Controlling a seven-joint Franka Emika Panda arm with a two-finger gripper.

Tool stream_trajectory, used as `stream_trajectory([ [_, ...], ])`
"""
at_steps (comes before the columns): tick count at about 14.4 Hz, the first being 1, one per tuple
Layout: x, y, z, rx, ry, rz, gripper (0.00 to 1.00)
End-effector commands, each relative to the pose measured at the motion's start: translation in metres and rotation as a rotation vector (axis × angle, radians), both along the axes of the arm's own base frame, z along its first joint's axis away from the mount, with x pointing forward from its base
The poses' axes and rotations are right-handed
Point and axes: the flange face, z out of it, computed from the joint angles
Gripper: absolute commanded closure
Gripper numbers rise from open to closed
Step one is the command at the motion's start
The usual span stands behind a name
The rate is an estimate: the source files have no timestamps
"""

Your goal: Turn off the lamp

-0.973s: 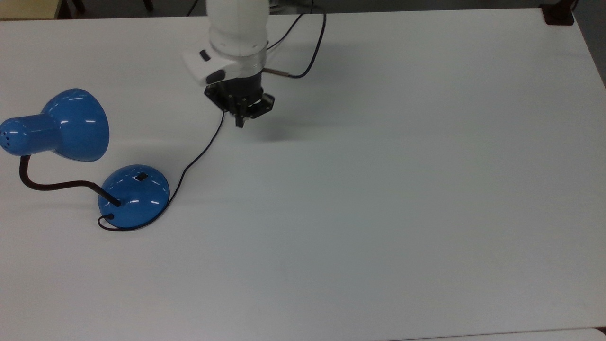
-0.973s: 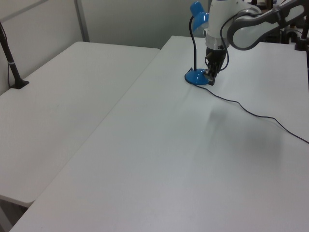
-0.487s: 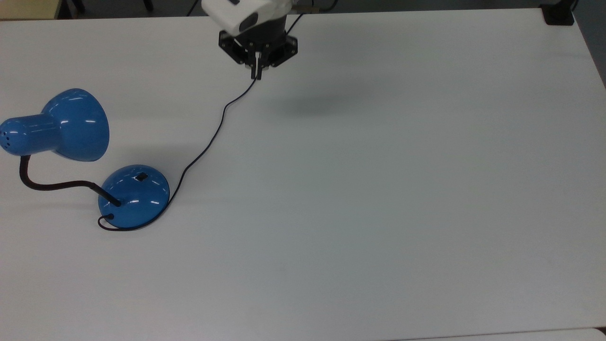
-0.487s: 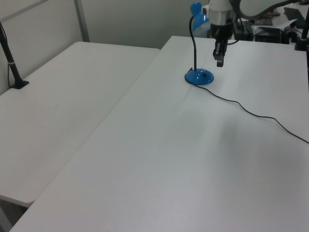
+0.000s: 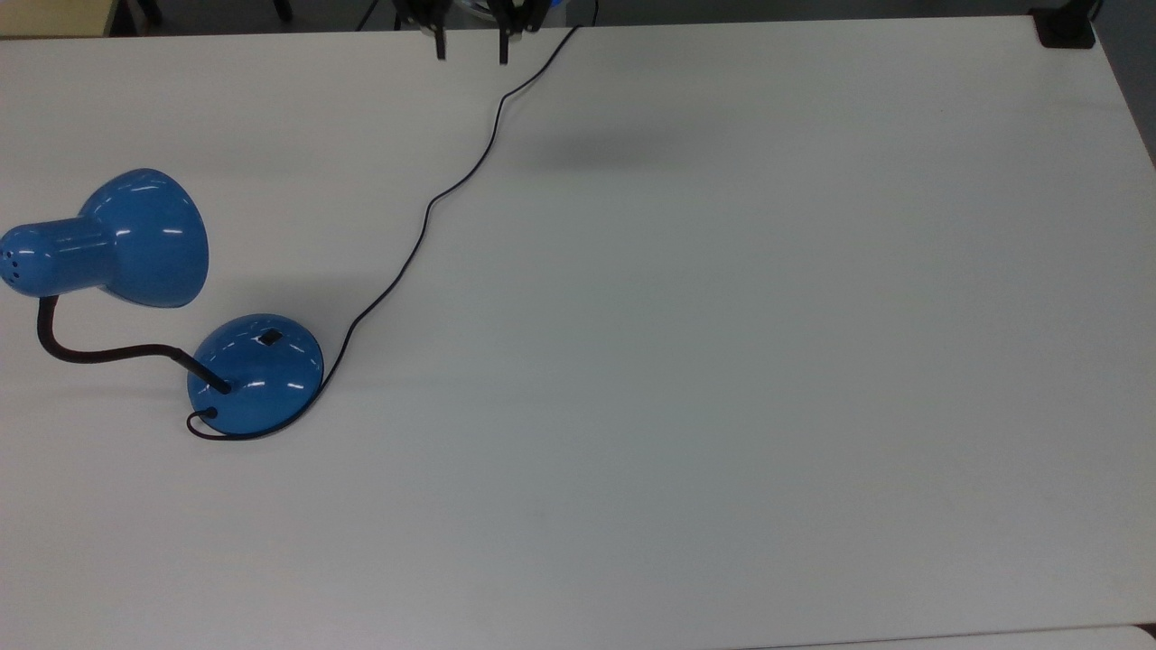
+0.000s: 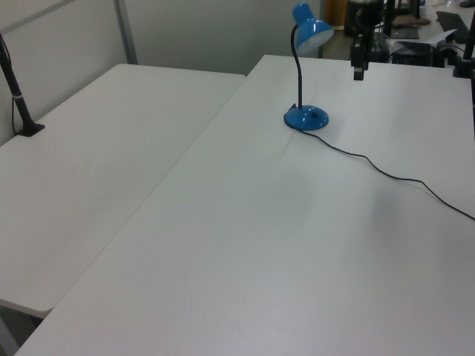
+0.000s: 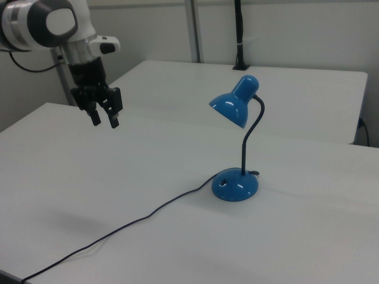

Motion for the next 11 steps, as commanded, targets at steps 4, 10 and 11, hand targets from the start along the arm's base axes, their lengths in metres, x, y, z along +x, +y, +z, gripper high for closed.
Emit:
stream_trajectory([
  [4, -0.010, -0.010, 0.019, 0.015, -0.004, -0.001, 0.00],
  [10, -0.010, -0.011, 0.027, 0.016, 0.004, -0.012, 0.00],
  [11, -0.010, -0.011, 0.026, 0.016, 0.006, -0.012, 0.00],
])
